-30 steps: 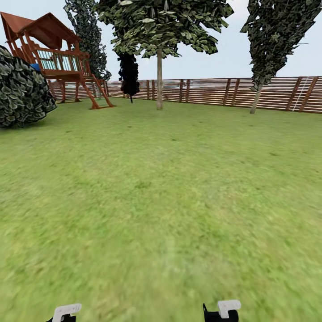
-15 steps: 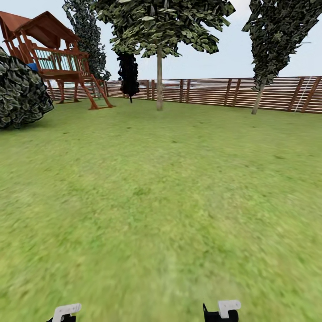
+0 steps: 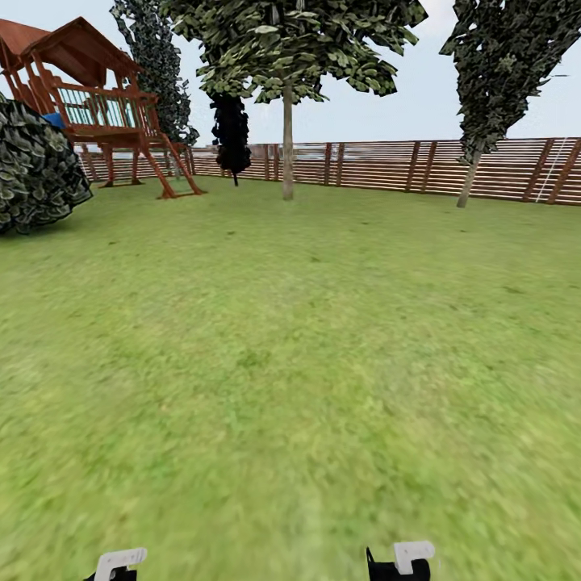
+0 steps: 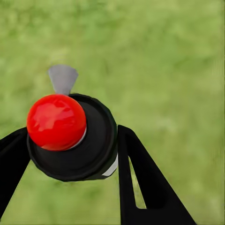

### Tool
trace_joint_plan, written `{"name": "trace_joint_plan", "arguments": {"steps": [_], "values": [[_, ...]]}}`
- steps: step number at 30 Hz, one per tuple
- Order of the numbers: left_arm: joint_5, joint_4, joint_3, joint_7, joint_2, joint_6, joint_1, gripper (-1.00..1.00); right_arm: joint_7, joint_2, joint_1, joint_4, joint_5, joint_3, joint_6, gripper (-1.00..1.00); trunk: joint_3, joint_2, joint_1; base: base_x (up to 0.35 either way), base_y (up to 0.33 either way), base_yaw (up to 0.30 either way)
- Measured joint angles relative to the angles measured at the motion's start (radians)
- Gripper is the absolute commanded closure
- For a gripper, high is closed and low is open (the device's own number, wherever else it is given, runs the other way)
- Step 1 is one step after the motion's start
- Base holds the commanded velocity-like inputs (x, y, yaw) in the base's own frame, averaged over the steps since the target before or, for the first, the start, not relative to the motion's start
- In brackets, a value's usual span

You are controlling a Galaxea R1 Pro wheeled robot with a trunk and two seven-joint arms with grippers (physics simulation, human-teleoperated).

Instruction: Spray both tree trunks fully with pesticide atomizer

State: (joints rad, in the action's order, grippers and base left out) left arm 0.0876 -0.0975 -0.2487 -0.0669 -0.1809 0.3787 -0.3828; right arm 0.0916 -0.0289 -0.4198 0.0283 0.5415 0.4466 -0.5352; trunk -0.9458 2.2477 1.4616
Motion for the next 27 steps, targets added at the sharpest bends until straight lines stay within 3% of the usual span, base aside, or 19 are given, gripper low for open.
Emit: {"name": "trace_joint_plan", "arguments": {"steps": [27], "values": [[0.0, 0.0, 0.0, 0.0, 0.0, 0.0, 0.0, 1.0, 0.0, 0.003, 0.0, 0.0, 0.0, 0.0, 0.0, -1.0, 0.0, 0.0, 0.0, 0.342, 0.0, 0.0]]}}
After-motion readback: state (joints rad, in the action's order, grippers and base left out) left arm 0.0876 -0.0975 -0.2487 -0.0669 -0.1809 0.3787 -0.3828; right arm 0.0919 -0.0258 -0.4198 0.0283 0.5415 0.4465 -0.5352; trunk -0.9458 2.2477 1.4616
